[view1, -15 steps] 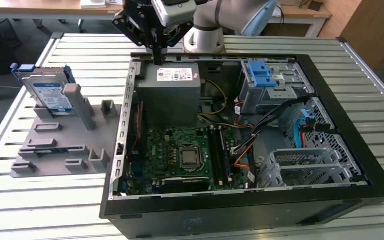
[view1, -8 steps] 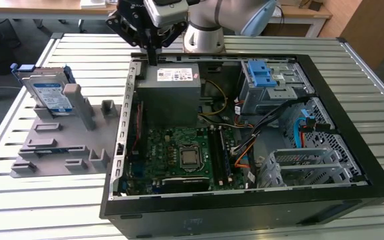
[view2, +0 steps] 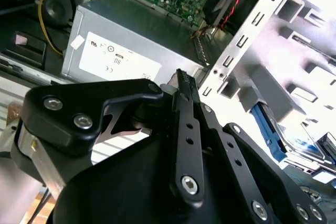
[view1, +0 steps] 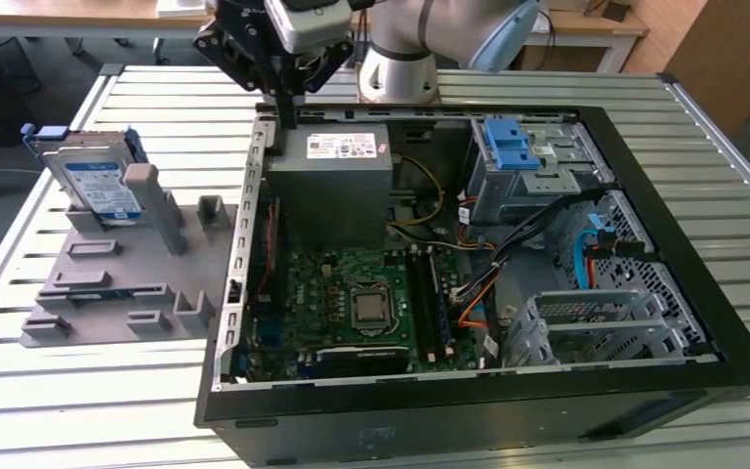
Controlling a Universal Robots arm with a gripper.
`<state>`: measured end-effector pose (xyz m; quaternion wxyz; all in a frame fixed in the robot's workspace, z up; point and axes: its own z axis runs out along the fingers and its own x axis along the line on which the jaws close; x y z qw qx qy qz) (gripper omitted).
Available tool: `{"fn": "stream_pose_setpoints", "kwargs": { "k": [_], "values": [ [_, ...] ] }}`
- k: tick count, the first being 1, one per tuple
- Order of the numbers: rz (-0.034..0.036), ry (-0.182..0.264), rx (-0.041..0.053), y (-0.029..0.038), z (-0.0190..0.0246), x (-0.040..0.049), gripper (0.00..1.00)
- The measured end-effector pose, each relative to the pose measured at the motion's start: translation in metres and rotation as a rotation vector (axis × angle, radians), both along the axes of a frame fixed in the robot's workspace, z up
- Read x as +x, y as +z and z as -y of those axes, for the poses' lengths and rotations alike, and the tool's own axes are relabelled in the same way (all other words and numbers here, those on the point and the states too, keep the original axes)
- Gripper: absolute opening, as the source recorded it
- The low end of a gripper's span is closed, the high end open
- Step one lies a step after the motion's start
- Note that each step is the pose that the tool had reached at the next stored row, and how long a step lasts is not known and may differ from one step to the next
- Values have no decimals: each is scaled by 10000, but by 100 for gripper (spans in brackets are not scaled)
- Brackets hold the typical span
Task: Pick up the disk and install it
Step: 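Reach for the disk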
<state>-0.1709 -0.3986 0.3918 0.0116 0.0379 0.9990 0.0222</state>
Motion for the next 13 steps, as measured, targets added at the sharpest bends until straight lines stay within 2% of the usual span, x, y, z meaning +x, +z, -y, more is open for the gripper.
{"fn": "stream_pose_setpoints", "kwargs": {
  "k": [4,13],
  "values": [
    [-39,0,-1,-2,0,0,11],
    [-41,0,0,-4,-1,-25,11]
  ]
}}
